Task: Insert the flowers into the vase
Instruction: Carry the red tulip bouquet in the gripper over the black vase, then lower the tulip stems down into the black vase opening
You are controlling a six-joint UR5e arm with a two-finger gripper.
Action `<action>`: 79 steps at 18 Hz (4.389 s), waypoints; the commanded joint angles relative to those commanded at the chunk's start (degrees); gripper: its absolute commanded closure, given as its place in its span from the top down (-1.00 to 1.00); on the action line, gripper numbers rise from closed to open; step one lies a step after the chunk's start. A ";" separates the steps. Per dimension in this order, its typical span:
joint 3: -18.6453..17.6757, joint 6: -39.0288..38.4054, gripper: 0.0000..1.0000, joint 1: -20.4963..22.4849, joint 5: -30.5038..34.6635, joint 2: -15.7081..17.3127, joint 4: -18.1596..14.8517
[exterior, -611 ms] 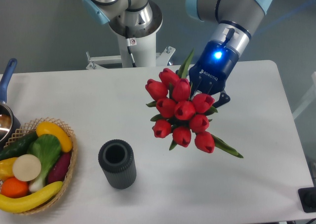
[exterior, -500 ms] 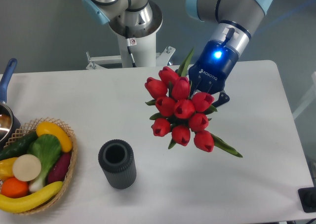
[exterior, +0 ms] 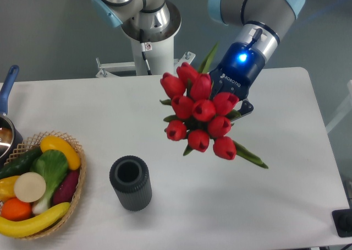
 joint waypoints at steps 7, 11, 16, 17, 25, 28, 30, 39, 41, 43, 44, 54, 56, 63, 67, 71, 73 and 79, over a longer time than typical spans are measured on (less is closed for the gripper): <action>1.31 3.42 -0.66 -5.18 -7.64 -3.51 1.58; 0.44 8.78 -0.67 -6.94 -18.08 -6.32 1.58; 0.44 11.51 -0.68 -9.49 -19.16 -8.00 1.58; 0.35 11.60 -0.68 -10.10 -19.07 -8.52 1.58; -0.61 12.39 -0.71 -11.60 -19.07 -9.67 1.58; -1.58 12.48 -0.75 -11.51 -18.98 -9.40 1.58; -1.76 13.44 -0.75 -11.60 -18.81 -9.58 1.58; -3.16 15.82 -0.75 -11.87 -18.81 -11.16 1.58; -3.69 16.08 -0.75 -11.87 -18.81 -11.16 1.58; -3.69 16.08 -0.75 -11.87 -18.81 -11.51 1.58; -3.87 16.17 -0.75 -11.87 -18.72 -11.60 1.58; -4.83 16.88 -0.74 -11.95 -16.61 -15.73 1.58; -5.53 17.49 -0.74 -11.95 -16.61 -16.08 1.58; -7.91 21.97 -0.70 -11.87 -16.61 -16.96 1.58; -8.70 23.82 -0.67 -11.87 -16.52 -17.40 1.58; -9.32 24.78 -0.63 -11.87 -16.44 -17.75 1.58; -9.32 25.84 -0.62 -11.87 -16.09 -18.19 1.58; -9.14 26.10 -0.54 -11.87 -15.91 -18.81 1.58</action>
